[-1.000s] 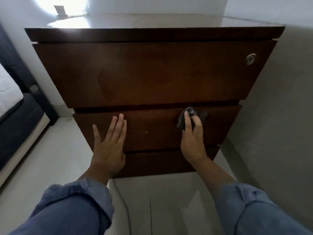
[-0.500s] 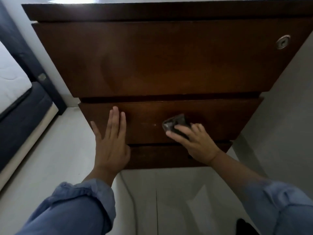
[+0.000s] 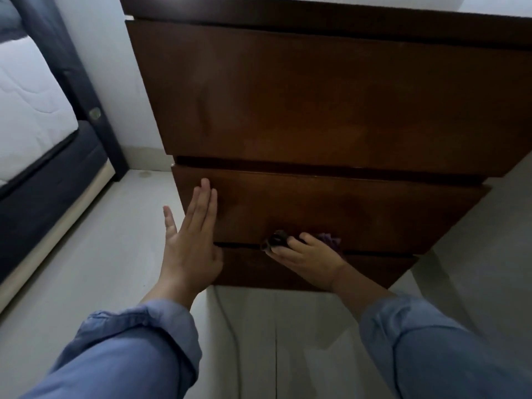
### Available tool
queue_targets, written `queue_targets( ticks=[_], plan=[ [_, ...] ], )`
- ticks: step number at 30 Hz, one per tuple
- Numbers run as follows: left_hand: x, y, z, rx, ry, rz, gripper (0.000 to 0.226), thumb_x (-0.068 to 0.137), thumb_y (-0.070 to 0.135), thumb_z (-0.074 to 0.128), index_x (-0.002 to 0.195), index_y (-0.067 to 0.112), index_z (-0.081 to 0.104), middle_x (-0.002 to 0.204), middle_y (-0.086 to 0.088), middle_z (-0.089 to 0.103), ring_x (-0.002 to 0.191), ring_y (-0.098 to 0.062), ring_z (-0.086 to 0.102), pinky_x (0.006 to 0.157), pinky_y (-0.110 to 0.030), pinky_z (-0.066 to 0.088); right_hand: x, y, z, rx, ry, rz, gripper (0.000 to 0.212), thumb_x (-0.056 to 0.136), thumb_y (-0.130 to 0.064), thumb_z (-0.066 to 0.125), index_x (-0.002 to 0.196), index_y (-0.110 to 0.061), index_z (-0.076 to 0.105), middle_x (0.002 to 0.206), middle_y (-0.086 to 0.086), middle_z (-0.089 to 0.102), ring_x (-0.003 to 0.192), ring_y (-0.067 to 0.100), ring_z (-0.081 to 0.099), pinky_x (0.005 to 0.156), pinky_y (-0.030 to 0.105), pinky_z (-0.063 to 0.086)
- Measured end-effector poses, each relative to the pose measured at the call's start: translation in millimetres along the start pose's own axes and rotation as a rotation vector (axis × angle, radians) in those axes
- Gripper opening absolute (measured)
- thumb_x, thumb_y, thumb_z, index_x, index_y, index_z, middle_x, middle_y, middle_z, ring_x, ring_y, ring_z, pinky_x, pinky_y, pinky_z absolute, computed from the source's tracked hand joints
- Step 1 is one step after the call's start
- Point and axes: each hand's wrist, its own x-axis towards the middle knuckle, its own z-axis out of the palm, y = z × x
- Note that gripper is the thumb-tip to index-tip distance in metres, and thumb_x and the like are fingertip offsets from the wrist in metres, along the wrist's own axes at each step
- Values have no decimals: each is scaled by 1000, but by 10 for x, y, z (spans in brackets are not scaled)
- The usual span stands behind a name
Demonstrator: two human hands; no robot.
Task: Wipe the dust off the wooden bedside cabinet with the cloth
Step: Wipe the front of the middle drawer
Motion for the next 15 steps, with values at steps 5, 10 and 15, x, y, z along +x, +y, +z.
queue_targets(
  ticks=[5,10,15],
  plan=[
    [-30,-43,-76,-361,265,-256,87,73,6,56,151,8,16,159,-7,15,144,-23,17,117,-48,7,-104,202,-299,-21,187,86,55,84,-17,48,138,-19,36,120,-1,43,96,26,44,80,39,42],
    [76,-115,-54,-658,298,-481,62,83,-1,47,144,3,36,149,-15,38,139,-27,33,111,-26,20,417,492,-658,-50,356,246,50,92,-10,31,141,-18,30,126,4,36,96,27,41,81,38,32],
    [106,-177,-54,-761,270,-540,60,78,12,35,136,6,51,142,-12,50,134,-24,42,105,-19,23,717,126,-356,-132,269,102,50,91,-19,33,140,-23,39,129,-1,37,102,25,42,85,38,32]
  ],
)
